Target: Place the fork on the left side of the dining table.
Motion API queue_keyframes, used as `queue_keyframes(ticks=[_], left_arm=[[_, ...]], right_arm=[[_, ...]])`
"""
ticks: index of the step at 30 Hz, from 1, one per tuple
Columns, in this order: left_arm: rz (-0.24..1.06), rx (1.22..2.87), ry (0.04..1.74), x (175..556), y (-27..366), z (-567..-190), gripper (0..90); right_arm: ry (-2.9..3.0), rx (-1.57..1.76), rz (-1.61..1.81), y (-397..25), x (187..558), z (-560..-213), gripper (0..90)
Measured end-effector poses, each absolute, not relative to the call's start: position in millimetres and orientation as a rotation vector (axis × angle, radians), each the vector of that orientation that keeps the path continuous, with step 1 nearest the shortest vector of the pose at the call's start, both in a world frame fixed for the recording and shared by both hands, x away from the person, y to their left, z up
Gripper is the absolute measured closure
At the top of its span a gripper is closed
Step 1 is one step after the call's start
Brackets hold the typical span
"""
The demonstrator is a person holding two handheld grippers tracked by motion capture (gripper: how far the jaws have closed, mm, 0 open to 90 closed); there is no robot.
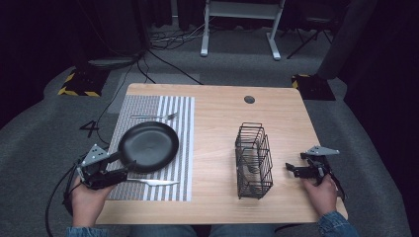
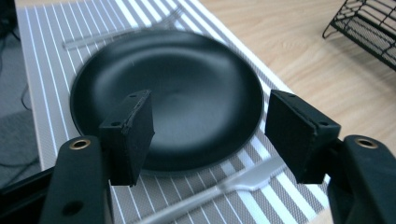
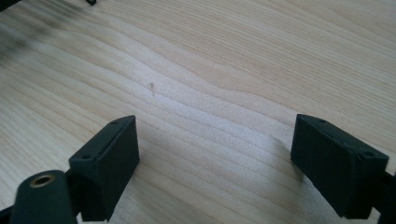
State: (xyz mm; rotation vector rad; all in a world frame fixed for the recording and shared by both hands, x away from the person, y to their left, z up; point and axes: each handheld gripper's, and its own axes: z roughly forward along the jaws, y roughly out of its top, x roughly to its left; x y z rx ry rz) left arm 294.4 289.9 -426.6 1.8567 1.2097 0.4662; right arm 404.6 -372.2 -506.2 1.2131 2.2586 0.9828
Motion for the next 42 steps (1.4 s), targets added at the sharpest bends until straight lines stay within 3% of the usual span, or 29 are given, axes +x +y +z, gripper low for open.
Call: queue_keyframes(ticks=[11,28,33,36,42], left_arm=[[0.467,1.834,1.217,266,295,-463,32.5],[0.364,1.981,1.276,256,287,-505,32.4],[0.41,2.01,1.237,253,284,-510,31.6],[0.497,2.04,1.131,248,282,-518,25.0],[0.503,2.006,1.12,244,283,-522,22.1]], right_arm=[[2.259,1.213,0.983,-372,405,-506,15.4],[2.266,1.204,0.981,-372,404,-506,14.4],[2.269,1.202,0.981,-373,404,-506,14.3],[2.271,1.2,0.982,-373,404,-506,14.2],[2.286,1.183,0.99,-374,405,-506,14.0]])
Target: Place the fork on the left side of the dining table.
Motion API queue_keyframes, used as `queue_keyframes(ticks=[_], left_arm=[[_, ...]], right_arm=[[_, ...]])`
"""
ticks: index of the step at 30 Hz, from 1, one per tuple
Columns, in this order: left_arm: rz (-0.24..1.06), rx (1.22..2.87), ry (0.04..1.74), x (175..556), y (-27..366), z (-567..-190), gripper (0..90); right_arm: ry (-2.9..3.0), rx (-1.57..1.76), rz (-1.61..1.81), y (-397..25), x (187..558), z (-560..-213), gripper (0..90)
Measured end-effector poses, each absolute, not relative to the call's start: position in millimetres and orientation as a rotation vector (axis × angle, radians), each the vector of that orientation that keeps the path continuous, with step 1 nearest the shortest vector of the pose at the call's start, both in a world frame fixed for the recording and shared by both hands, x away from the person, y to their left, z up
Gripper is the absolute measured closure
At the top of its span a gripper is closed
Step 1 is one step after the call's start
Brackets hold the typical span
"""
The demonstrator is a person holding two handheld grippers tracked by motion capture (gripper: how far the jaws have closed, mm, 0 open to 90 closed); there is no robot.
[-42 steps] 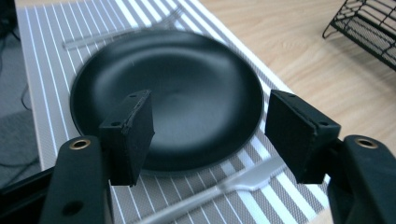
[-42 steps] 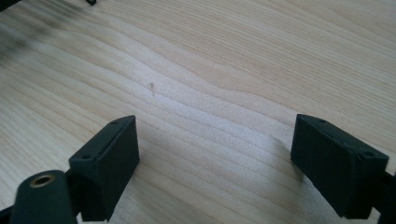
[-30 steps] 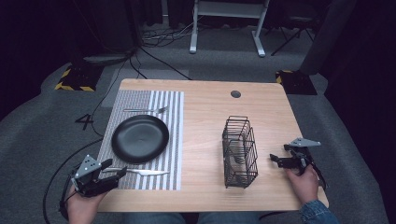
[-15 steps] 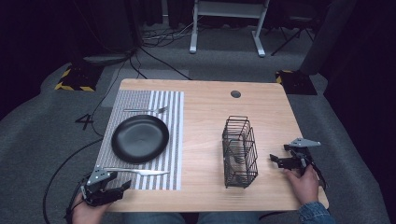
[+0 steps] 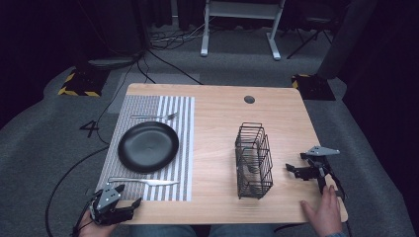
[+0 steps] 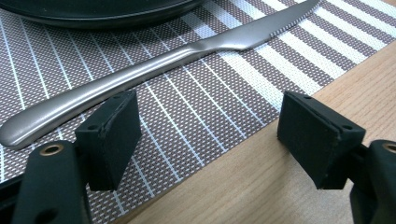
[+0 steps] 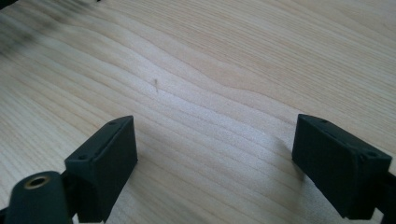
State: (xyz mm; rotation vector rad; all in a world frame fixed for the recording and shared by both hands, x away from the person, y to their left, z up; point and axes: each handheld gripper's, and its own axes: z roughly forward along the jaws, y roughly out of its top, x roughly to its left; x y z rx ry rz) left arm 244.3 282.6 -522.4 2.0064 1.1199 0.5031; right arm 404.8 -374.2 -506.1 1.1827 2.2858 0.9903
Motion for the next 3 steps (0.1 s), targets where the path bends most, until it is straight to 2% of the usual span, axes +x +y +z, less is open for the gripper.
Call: queue_keyframes(ticks=[3], left_arm=[[0.504,2.002,1.123,244.3,282.6,-522.6,22.3]], right_arm=[[2.288,1.18,0.993,-374.4,404.9,-506.2,14.0]])
